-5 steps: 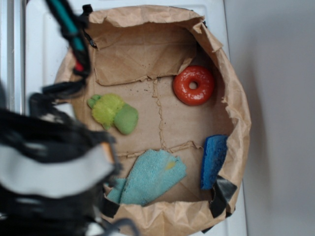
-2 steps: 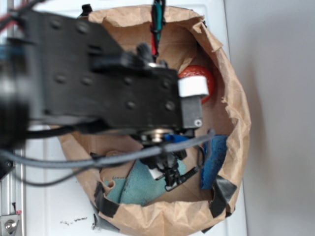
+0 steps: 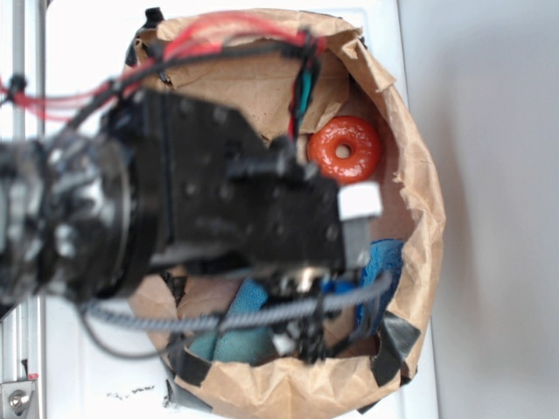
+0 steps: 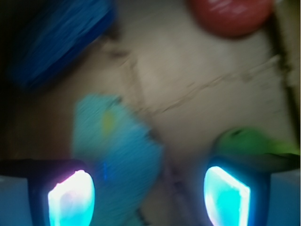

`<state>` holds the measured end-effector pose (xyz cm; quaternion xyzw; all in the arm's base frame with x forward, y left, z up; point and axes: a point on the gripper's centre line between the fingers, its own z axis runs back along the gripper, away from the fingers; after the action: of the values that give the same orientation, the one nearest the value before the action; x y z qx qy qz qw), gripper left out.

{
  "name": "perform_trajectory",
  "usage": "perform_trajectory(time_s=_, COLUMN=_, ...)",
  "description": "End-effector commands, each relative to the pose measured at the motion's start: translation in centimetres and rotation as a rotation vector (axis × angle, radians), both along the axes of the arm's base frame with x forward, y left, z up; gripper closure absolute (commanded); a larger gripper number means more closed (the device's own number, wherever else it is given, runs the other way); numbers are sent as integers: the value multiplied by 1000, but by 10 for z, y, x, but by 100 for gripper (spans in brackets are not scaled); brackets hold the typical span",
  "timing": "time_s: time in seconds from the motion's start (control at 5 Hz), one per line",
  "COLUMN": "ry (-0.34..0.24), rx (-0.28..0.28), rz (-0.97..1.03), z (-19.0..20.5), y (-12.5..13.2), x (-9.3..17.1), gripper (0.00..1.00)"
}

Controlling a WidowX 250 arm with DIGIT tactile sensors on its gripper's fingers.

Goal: Grab the blue cloth.

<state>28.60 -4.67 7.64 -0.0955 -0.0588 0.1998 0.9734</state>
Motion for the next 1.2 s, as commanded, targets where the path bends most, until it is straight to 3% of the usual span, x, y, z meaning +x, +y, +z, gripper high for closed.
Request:
perform_trajectory(time_s=0.0, ry=-17, rx=-11, rz=-78, z=-1, y=-28, x=3, gripper=0)
perform_trajectory(time_s=0.2, ry=95, rx=4, rz=-112, z=-31, y=-40, x=4, gripper=0)
perform_trajectory(time_s=0.4, ry=148, rx=20, rz=-122, z=-43, y=-38, x=3, gripper=82)
perform_trajectory(time_s=0.6, ry=124, rx=0, rz=-91, z=-27, y=-31, x=1, gripper=100)
perform_trajectory(time_s=0.8, ry=31, rx=-23, rz=-79, z=3, y=-17, x=2, gripper=100)
perform_trajectory(time_s=1.0, ry=-53, rx=-26, rz=-56, z=34, y=15, x=32, gripper=100)
